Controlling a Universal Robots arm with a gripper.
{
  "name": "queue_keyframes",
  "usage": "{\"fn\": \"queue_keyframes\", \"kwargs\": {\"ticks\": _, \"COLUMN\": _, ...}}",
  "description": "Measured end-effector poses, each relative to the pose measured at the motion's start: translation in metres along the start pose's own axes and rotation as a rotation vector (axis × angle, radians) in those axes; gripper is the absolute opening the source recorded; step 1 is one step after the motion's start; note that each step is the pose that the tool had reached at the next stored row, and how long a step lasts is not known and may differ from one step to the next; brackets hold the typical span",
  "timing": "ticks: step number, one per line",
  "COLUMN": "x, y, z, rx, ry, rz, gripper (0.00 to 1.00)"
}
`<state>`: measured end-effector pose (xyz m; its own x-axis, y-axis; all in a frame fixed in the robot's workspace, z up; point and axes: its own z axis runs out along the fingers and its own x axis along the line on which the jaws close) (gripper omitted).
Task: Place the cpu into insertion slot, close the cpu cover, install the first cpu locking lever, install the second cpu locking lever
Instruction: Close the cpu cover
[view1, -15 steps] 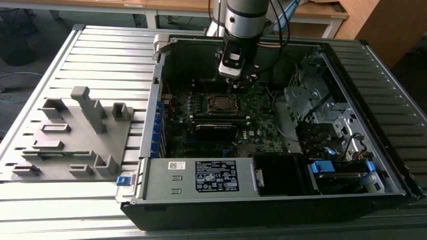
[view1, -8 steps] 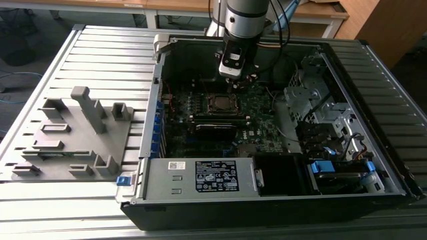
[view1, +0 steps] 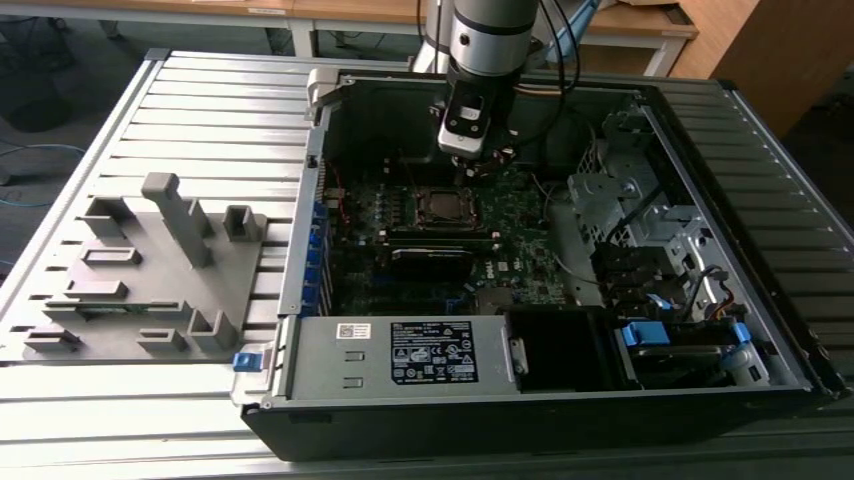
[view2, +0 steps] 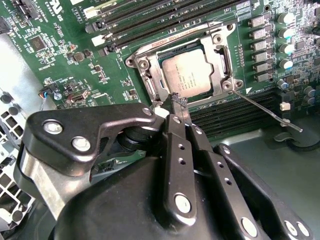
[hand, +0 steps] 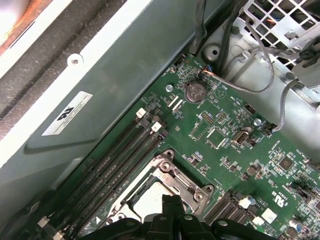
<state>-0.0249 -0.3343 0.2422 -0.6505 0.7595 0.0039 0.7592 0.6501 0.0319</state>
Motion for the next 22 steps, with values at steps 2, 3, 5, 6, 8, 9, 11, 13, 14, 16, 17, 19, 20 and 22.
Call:
{"fn": "queue_keyframes", "kwargs": {"ticks": 2, "x": 0.0, "y": 0.0, "z": 0.0, "rx": 0.0, "ry": 0.0002, "rz": -0.006, "gripper": 0.1}}
{"fn": "queue_keyframes", "kwargs": {"ticks": 3, "x": 0.0, "y": 0.0, "z": 0.0, "rx": 0.0, "ry": 0.0003, "rz": -0.009, "gripper": 0.1}}
{"fn": "queue_keyframes", "kwargs": {"ticks": 5, "x": 0.0, "y": 0.0, "z": 0.0, "rx": 0.0, "ry": 0.0005, "rz": -0.015, "gripper": 0.1}}
{"fn": "queue_keyframes", "kwargs": {"ticks": 6, "x": 0.0, "y": 0.0, "z": 0.0, "rx": 0.0001, "ry": 0.0006, "rz": -0.017, "gripper": 0.1}}
{"fn": "queue_keyframes", "kwargs": {"ticks": 8, "x": 0.0, "y": 0.0, "z": 0.0, "rx": 0.0001, "ry": 0.0007, "rz": -0.022, "gripper": 0.1}}
{"fn": "queue_keyframes", "kwargs": {"ticks": 9, "x": 0.0, "y": 0.0, "z": 0.0, "rx": 0.0001, "ry": 0.0008, "rz": -0.024, "gripper": 0.1}}
{"fn": "queue_keyframes", "kwargs": {"ticks": 11, "x": 0.0, "y": 0.0, "z": 0.0, "rx": 0.0, "ry": 0.0009, "rz": -0.028, "gripper": 0.1}}
{"fn": "queue_keyframes", "kwargs": {"ticks": 13, "x": 0.0, "y": 0.0, "z": 0.0, "rx": 0.0001, "ry": 0.001, "rz": -0.03, "gripper": 0.1}}
{"fn": "queue_keyframes", "kwargs": {"ticks": 14, "x": 0.0, "y": 0.0, "z": 0.0, "rx": 0.0001, "ry": 0.0011, "rz": -0.034, "gripper": 0.1}}
{"fn": "queue_keyframes", "kwargs": {"ticks": 16, "x": 0.0, "y": 0.0, "z": 0.0001, "rx": 0.0001, "ry": 0.0014, "rz": -0.042, "gripper": 0.1}}
{"fn": "queue_keyframes", "kwargs": {"ticks": 17, "x": 0.0, "y": 0.0, "z": 0.0001, "rx": 0.0002, "ry": 0.0015, "rz": -0.045, "gripper": 0.1}}
{"fn": "queue_keyframes", "kwargs": {"ticks": 19, "x": 0.0, "y": 0.0, "z": 0.0001, "rx": 0.0001, "ry": 0.0015, "rz": -0.046, "gripper": 0.1}}
{"fn": "queue_keyframes", "kwargs": {"ticks": 20, "x": 0.0, "y": 0.0, "z": 0.0001, "rx": 0.0001, "ry": 0.0015, "rz": -0.046, "gripper": 0.1}}
{"fn": "queue_keyframes", "kwargs": {"ticks": 22, "x": 0.0, "y": 0.0, "z": 0.0001, "rx": 0.0001, "ry": 0.0015, "rz": -0.046, "gripper": 0.1}}
